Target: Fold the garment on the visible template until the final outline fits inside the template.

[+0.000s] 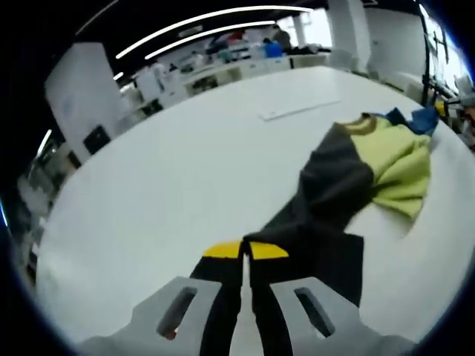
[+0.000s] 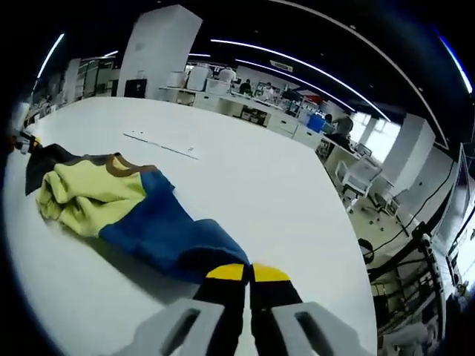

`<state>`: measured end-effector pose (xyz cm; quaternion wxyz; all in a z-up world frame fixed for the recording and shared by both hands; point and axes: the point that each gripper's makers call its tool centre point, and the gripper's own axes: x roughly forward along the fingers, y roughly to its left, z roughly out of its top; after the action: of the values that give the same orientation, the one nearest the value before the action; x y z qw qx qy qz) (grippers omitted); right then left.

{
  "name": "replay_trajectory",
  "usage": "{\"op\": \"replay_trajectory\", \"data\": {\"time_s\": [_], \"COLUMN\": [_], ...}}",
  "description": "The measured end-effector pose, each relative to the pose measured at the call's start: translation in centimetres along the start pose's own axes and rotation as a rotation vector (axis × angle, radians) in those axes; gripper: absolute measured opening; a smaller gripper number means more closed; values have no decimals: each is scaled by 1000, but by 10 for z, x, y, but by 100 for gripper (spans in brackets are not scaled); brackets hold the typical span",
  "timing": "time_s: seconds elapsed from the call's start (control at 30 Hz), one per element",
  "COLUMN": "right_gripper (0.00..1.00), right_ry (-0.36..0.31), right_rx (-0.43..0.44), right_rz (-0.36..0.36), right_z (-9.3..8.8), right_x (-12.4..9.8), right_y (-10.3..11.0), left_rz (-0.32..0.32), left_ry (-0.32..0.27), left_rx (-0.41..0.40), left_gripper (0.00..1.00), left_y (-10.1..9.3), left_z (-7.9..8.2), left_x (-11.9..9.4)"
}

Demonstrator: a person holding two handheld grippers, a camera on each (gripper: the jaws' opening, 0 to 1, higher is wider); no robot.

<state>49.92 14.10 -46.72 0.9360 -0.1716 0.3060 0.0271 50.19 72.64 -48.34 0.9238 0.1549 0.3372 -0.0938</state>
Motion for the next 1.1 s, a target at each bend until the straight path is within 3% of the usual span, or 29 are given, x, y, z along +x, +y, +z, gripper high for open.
{"op": "replay_trajectory", "data": {"time_s": [0.57,1.1], "right_gripper": [0,0], "right_ry": [57,91], "right_rx": [23,52], "right_rz": [-28,-22], "right_z": [-18,-31], "right_x": [5,7], "right_y": [-19,-21], "left_rz": [55,70], "left_ry": [38,54], "left_rx": [47,39], "left_gripper": [0,0], "left_y": [21,30], "left_z": [7,-1], "left_x": [13,11]}}
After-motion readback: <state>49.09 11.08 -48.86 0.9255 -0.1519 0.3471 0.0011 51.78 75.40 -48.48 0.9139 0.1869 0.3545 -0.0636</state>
